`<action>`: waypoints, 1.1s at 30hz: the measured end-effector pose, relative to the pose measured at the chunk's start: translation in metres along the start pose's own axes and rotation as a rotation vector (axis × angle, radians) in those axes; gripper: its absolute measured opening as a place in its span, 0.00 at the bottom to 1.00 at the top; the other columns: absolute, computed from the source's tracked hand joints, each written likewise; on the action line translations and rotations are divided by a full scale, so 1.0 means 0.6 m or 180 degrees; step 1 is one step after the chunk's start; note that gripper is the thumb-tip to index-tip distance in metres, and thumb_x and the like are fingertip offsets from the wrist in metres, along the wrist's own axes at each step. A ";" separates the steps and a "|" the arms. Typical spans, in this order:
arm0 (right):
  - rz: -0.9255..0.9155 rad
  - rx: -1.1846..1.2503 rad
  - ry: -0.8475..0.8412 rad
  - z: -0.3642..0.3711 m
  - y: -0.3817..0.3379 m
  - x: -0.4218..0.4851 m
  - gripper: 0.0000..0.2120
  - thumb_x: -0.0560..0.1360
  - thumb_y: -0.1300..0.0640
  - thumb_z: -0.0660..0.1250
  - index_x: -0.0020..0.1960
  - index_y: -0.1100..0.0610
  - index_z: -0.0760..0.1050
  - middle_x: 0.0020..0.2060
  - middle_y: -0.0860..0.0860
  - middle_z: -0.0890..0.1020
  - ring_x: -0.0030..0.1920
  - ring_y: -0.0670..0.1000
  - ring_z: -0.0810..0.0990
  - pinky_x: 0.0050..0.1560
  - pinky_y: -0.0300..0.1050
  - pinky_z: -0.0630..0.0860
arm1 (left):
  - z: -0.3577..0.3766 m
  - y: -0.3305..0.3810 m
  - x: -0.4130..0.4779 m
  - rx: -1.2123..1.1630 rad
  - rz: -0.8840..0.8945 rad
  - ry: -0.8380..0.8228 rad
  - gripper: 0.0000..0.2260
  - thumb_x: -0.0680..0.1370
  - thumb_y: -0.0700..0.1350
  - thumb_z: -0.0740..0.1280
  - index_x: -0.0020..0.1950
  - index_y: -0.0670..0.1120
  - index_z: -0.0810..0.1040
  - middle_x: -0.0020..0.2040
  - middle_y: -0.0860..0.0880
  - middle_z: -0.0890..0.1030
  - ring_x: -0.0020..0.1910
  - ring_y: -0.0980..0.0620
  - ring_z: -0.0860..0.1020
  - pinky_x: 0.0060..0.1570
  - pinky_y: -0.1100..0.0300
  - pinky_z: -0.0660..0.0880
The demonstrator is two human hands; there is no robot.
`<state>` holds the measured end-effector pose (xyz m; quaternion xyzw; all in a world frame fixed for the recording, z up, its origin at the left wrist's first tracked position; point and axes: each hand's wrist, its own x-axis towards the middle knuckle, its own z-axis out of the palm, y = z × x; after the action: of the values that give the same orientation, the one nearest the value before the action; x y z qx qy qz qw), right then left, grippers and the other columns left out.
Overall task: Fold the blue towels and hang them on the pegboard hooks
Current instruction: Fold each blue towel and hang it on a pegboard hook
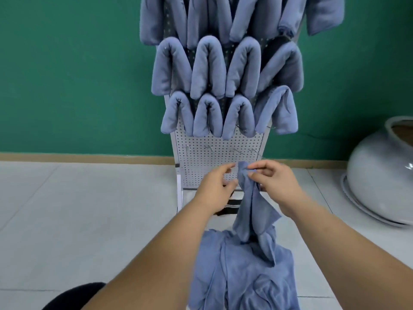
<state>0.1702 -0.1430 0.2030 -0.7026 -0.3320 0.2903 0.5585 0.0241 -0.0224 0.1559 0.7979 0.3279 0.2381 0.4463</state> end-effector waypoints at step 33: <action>-0.0622 -0.1175 -0.0191 0.030 -0.051 0.027 0.06 0.79 0.58 0.70 0.48 0.49 0.75 0.37 0.49 0.85 0.39 0.55 0.83 0.47 0.56 0.81 | -0.099 0.103 0.023 -0.1954 -0.0351 0.0070 0.11 0.79 0.31 0.70 0.59 0.41 0.84 0.49 0.41 0.88 0.49 0.48 0.86 0.54 0.58 0.83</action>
<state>0.1617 -0.1145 0.2288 -0.7485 -0.4626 0.1897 0.4357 0.0125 -0.0032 0.2397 0.6042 0.2882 0.3100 0.6751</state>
